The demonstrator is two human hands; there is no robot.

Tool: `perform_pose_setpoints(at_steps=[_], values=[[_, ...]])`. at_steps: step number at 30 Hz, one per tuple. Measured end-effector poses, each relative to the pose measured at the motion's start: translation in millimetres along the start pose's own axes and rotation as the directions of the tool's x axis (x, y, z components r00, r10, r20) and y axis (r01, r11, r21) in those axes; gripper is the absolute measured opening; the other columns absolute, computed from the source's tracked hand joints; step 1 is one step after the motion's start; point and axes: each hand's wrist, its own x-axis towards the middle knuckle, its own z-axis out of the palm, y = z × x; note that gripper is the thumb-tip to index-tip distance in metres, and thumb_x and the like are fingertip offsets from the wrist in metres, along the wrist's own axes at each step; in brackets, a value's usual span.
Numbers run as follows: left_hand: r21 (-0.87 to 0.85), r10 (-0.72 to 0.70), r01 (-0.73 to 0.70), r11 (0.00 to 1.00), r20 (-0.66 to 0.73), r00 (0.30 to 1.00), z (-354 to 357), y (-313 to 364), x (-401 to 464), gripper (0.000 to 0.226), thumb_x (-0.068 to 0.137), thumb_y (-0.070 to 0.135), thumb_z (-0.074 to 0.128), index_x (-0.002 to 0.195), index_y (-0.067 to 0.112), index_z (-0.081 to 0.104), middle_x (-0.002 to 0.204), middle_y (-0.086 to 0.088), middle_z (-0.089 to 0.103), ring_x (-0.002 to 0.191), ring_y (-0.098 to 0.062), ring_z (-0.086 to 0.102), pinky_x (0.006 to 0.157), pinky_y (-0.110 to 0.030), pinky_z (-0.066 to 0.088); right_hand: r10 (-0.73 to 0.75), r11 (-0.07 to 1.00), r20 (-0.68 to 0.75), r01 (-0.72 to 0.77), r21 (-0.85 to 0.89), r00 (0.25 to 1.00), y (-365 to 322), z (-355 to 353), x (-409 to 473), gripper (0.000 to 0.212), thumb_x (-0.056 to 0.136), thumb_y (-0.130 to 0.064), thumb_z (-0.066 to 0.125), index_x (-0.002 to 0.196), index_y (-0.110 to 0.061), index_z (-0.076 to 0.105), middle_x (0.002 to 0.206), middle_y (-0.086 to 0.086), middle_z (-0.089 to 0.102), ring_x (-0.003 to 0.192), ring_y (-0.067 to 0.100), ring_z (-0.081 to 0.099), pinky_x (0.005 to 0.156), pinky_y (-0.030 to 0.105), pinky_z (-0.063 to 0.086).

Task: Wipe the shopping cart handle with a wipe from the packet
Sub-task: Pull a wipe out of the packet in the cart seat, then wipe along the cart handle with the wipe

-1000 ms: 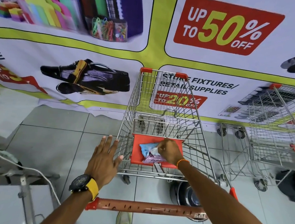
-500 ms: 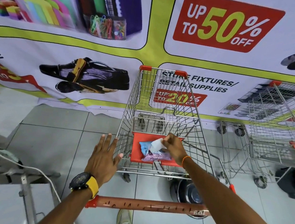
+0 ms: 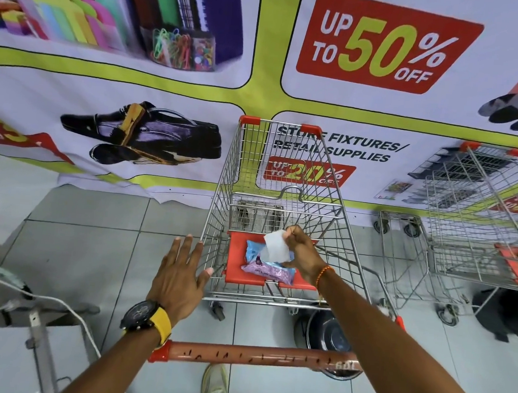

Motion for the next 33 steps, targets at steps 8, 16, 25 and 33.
perform_pose_setpoints(at_steps=[8, 16, 25, 33], values=[[-0.012, -0.009, 0.009, 1.0, 0.004, 1.0, 1, 2, -2, 0.067, 0.097, 0.053, 0.029, 0.154, 0.02, 0.017, 0.166, -0.008, 0.007, 0.153, -0.029, -0.002, 0.125, -0.045, 0.013, -0.121, 0.976, -0.128, 0.095, -0.195, 0.984, -1, 5, -5, 0.024, 0.108, -0.02, 0.049, 0.085, -0.016, 0.057, 0.107, 0.017, 0.061, 0.099, 0.035, 0.06, 0.088, 0.066, 0.059], [0.051, 0.006, -0.005, 0.999, -0.001, 1.0, 1, 3, -1, 0.067, 0.097, 0.055, 0.028, 0.154, 0.022, 0.016, 0.166, -0.006, 0.009, 0.153, -0.03, 0.004, 0.123, -0.054, 0.013, -0.117, 0.986, -0.085, 0.105, -0.129, 0.989, 0, 4, -12, 0.022, 0.108, -0.021, 0.049, 0.088, -0.014, 0.055, 0.106, 0.014, 0.058, 0.1, 0.031, 0.057, 0.091, 0.065, 0.056], [-0.147, 0.272, -0.288, 0.946, -0.122, 0.955, -20, 36, -16, 0.075, 0.093, 0.042, 0.055, 0.153, 0.019, 0.018, 0.159, -0.001, 0.031, 0.145, -0.019, 0.03, 0.121, -0.039, 0.021, 0.007, 0.994, 0.088, -0.016, 0.105, 0.996, -15, 28, -52, 0.03, 0.109, -0.032, 0.046, 0.095, -0.017, 0.067, 0.091, 0.007, 0.072, 0.073, 0.019, 0.066, 0.056, 0.031, 0.059], [-0.817, -0.011, -0.125, 0.564, -0.159, 0.987, -35, 83, -43, 0.009, 0.09, 0.025, 0.065, 0.082, 0.021, 0.067, 0.085, -0.011, 0.069, 0.074, -0.008, 0.056, 0.073, -0.041, 0.051, 0.036, 0.959, 0.231, -0.098, 0.266, 0.972, -21, 38, -118, 0.042, 0.11, -0.037, 0.036, 0.107, -0.009, 0.067, 0.114, 0.017, 0.066, 0.098, 0.029, 0.062, 0.094, 0.051, 0.053]])
